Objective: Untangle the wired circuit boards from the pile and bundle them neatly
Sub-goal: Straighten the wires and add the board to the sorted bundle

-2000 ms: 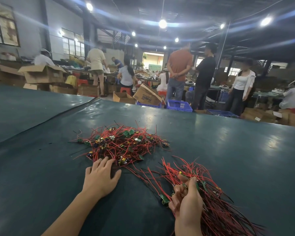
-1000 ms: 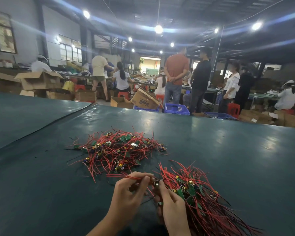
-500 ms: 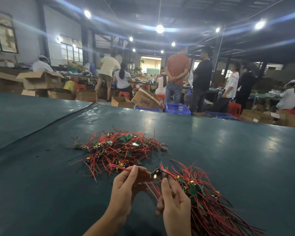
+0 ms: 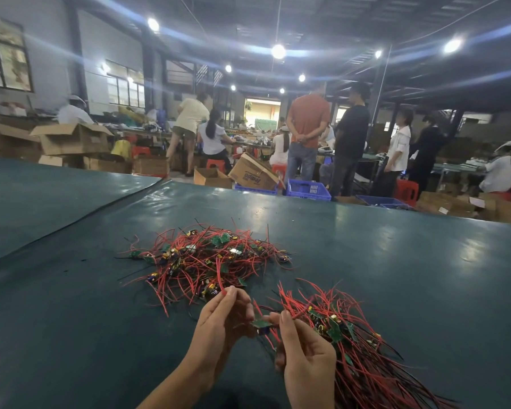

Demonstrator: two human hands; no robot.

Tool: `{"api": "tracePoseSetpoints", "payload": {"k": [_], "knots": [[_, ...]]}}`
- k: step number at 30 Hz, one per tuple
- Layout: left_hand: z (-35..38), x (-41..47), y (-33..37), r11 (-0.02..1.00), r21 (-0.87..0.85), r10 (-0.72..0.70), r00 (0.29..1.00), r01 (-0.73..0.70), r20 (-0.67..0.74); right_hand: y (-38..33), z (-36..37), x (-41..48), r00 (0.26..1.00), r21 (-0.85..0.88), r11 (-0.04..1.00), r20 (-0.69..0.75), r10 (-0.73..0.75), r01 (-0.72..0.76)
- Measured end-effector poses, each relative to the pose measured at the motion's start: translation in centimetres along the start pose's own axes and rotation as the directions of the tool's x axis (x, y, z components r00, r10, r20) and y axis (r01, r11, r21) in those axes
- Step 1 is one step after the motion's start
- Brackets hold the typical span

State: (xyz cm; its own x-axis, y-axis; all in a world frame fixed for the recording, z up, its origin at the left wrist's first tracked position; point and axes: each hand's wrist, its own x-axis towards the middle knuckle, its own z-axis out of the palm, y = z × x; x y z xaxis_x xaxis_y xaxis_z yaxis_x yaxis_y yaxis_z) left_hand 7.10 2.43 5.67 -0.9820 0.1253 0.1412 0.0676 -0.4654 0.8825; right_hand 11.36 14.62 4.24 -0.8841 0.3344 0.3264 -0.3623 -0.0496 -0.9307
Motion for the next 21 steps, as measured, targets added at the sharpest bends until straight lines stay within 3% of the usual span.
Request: {"api": "tracePoseSetpoints", "payload": {"k": [10,17,21], "knots": [[0.7,-0.5,-0.5,0.962,0.190,-0.231,0.953,0.194,0.198,0.4,0.3,-0.1,0.994,-0.060,0.992,0.027,-0.106,0.107],[0.9,-0.5,-0.6,0.962,0.269,-0.103,0.979,0.053,0.175,1.0,0.1,0.1,0.985,-0.190,0.976,-0.113,-0.127,0.105],[0.8,-0.2,-0.8,0.939,0.342,-0.090,0.985,0.034,0.149,1.3,-0.3,0.4,0.990,-0.192,0.980,-0.115,-0.080,0.056]]}}
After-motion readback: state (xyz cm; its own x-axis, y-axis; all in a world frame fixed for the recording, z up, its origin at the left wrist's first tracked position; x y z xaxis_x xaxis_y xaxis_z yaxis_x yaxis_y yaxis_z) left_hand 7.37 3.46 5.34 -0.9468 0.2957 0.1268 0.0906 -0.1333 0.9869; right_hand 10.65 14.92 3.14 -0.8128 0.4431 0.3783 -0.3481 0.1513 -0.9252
